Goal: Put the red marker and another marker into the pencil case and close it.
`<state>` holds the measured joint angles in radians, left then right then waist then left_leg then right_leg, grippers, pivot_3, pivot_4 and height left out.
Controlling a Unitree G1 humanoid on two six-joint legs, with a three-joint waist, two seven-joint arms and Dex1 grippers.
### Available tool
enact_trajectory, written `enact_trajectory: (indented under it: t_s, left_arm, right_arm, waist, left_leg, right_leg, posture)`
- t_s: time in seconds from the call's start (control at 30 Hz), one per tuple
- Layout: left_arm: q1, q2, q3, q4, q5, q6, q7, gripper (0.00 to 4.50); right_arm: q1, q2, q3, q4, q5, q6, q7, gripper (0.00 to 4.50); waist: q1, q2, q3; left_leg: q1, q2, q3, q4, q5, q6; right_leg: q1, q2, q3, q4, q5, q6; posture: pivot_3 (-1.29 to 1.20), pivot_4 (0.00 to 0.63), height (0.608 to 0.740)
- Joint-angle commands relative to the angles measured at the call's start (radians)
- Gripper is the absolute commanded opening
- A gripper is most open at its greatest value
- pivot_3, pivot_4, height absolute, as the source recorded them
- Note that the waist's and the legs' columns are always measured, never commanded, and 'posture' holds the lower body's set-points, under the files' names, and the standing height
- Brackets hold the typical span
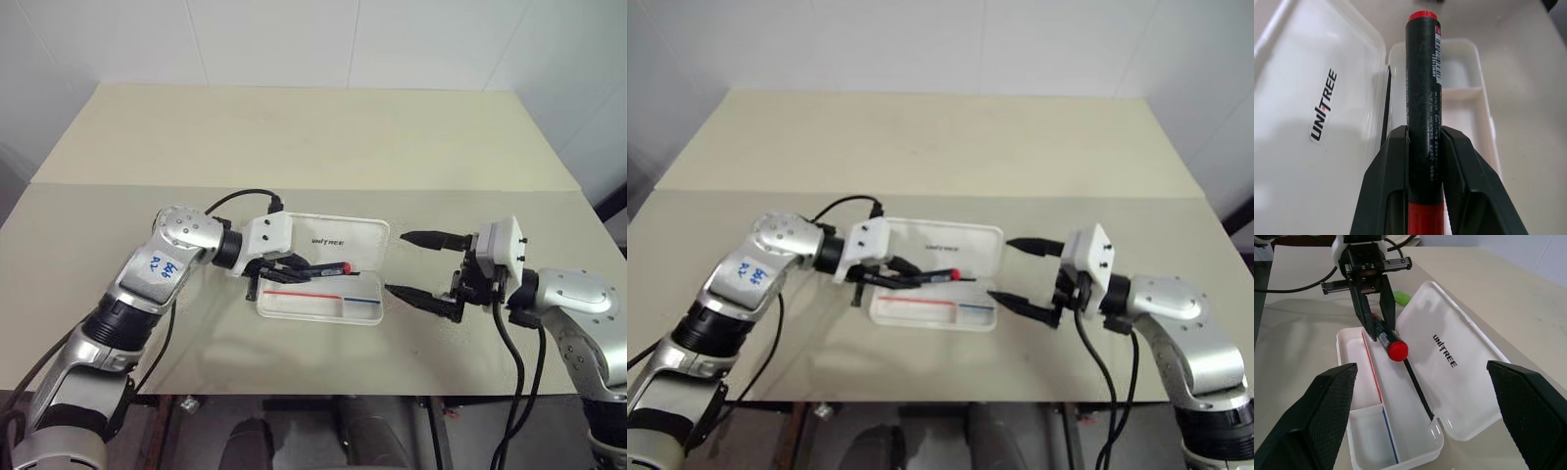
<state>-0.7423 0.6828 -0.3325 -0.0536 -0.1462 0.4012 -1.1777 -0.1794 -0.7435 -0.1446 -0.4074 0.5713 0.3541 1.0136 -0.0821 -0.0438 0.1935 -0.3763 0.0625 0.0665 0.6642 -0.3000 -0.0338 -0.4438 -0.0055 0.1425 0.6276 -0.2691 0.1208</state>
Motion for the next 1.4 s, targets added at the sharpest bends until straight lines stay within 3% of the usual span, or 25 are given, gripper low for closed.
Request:
enact_trajectory:
  t_s: [0.03, 0.27, 0.6, 0.83, 0.93, 1.2, 1.33, 1.4]
  left_arm:
    - [-0.029, -0.016, -0.006, 0.049, 0.044, -0.07, 0.007, 0.58]
    - [-0.063, -0.089, -0.031, 0.139, 0.093, -0.13, 0.012, 0.58]
    - [-0.059, -0.139, -0.035, 0.106, 0.099, -0.108, 0.007, 3.82]
    - [-0.038, -0.093, 0.023, 0.007, 0.026, -0.061, -0.045, 3.82]
    - [-0.026, -0.038, 0.051, -0.031, 0.004, -0.032, -0.07, 4.41]
    - [0.044, 0.214, 0.178, -0.186, -0.122, 0.196, -0.168, 4.47]
    - [0.044, 0.387, 0.24, -0.027, -0.056, 0.16, -0.166, 4.47]
    - [0.031, 0.423, 0.233, 0.059, -0.026, 0.118, -0.16, 4.47]
  right_arm:
    - [0.008, -0.025, -0.027, -0.088, 0.045, 0.01, 0.015, 4.5]
    - [-0.018, -0.019, 0.005, -0.151, 0.062, 0.039, -0.019, 4.5]
    - [-0.057, -0.014, 0.021, -0.143, 0.062, 0.052, -0.038, 4.5]
    - [-0.083, 0.005, 0.045, -0.121, 0.055, 0.049, -0.037, 4.5]
    - [-0.103, 0.013, 0.059, -0.102, 0.051, 0.044, -0.028, 4.5]
    - [-0.165, 0.035, 0.093, -0.047, 0.04, 0.021, -0.002, 4.5]
    - [-0.227, 0.061, 0.117, -0.011, 0.04, 0.011, 0.02, 4.5]
    - [-0.251, 0.072, 0.127, 0.0, 0.038, 0.01, 0.028, 4.5]
  waist:
    - [0.0, 0.0, 0.0]
    - [0.003, 0.0, 0.0]
    - [0.002, 0.0, 0.0]
    - [-0.002, 0.0, 0.0]
    - [-0.003, 0.0, 0.0]
    - [-0.003, -0.001, 0.001]
    - [-0.005, -0.002, 0.001]
    - [-0.005, -0.002, 0.001]
  left_leg:
    - [0.0, 0.0, 0.0, 0.0, 0.0, 0.0]
    - [0.0, 0.0, 0.0, 0.001, 0.0, 0.0]
    - [0.0, 0.0, -0.001, 0.0, 0.0, 0.0]
    - [0.0, 0.0, 0.0, 0.0, 0.0, 0.0]
    - [0.0, 0.0, 0.0, 0.0, 0.0, 0.0]
    - [0.0, 0.0, 0.0, 0.0, 0.0, 0.0]
    - [0.0, 0.0, 0.0, 0.0, 0.0, 0.0]
    - [0.001, 0.001, 0.0, 0.0, 0.0, 0.0]
  right_leg:
    - [0.0, 0.0, 0.0, 0.0, 0.0, 0.0]
    - [0.0, 0.0, 0.0, 0.0, 0.0, 0.0]
    - [0.0, 0.0, 0.0, 0.0, 0.0, 0.0]
    - [0.0, 0.0, 0.0, 0.0, 0.0, 0.001]
    - [0.0, 0.0, 0.0, 0.0, 0.0, 0.0]
    - [0.0, 0.0, 0.0, 0.0, 0.0, 0.0]
    - [0.0, 0.0, -0.001, 0.0, -0.001, -0.001]
    - [0.0, 0.0, -0.001, 0.0, -0.002, -0.003]
  posture:
    - [0.0, 0.15, 0.74]
    - [0.0, 0.15, 0.74]
    - [0.0, 0.15, 0.74]
    - [0.0, 0.15, 0.74]
    - [0.0, 0.15, 0.74]
    - [0.0, 0.15, 0.74]
    - [0.0, 0.15, 0.74]
    - [0.0, 0.15, 0.74]
